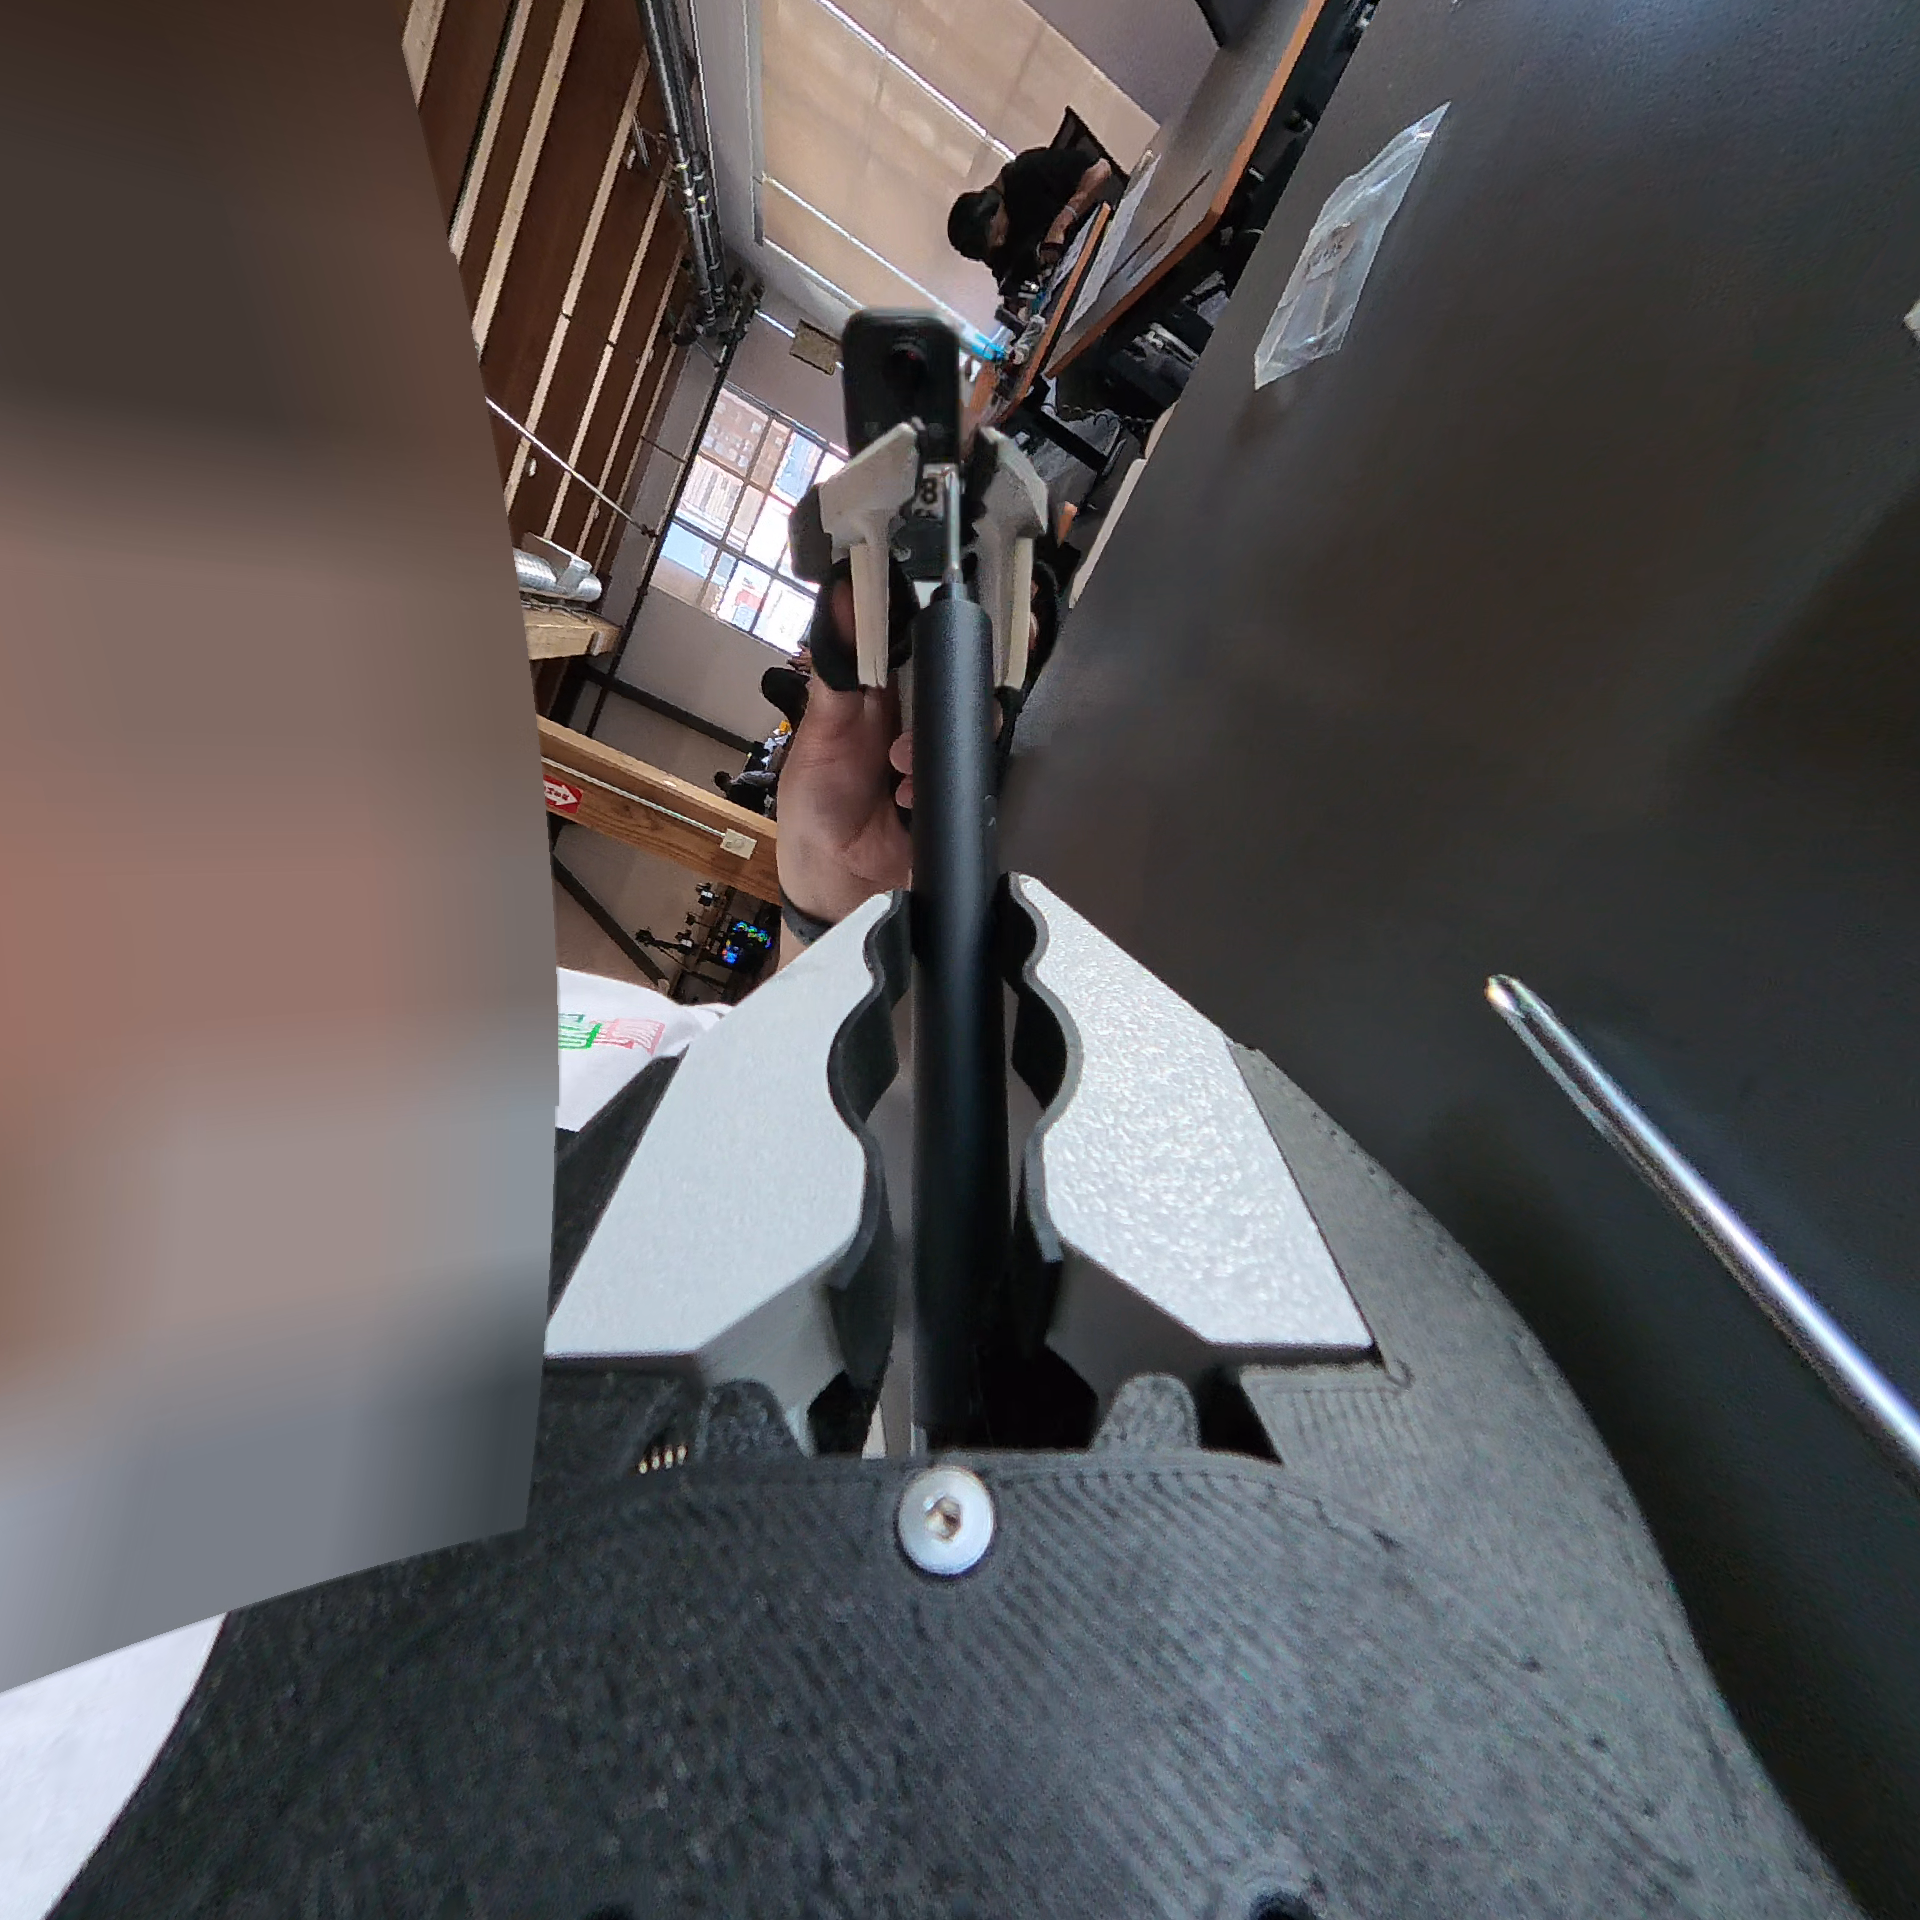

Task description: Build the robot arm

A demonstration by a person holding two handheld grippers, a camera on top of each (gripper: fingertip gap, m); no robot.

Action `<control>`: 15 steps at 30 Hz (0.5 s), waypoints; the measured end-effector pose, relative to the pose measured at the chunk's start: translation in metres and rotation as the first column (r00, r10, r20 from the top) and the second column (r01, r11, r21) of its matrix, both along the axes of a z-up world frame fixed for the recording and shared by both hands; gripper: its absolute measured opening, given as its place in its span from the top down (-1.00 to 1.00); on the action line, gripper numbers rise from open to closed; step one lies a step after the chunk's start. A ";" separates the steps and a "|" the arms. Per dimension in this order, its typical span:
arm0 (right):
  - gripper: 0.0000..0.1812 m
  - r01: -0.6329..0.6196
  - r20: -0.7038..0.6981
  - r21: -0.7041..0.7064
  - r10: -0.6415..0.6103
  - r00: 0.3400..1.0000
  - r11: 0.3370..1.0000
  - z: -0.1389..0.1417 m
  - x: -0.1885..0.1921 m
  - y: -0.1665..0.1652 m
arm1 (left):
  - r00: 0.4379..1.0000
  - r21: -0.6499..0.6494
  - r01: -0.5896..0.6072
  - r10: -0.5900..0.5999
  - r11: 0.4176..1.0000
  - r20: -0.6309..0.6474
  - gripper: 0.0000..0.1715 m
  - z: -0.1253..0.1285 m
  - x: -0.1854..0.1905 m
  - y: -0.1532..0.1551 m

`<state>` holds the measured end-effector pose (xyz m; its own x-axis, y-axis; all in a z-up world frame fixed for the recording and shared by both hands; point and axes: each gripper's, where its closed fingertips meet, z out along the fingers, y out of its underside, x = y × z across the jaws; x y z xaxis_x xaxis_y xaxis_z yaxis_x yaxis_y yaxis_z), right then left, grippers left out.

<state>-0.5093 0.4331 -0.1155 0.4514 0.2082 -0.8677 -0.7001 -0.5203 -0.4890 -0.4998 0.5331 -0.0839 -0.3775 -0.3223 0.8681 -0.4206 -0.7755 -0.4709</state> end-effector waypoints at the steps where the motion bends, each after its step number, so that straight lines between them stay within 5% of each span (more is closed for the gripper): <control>1: 0.83 -0.002 0.000 -0.001 0.002 1.000 1.000 0.000 0.000 0.000 | 1.000 0.036 -0.028 0.028 0.999 0.015 0.84 0.001 -0.001 0.001; 8: 0.84 -0.001 -0.006 -0.011 0.001 1.000 1.000 -0.001 0.001 0.001 | 0.990 0.267 -0.131 0.114 0.955 0.080 0.86 0.005 -0.003 -0.005; 15: 0.84 -0.004 -0.008 -0.005 0.004 1.000 1.000 -0.001 0.000 0.001 | 0.971 0.556 -0.238 0.182 0.796 0.154 0.81 0.008 -0.003 -0.006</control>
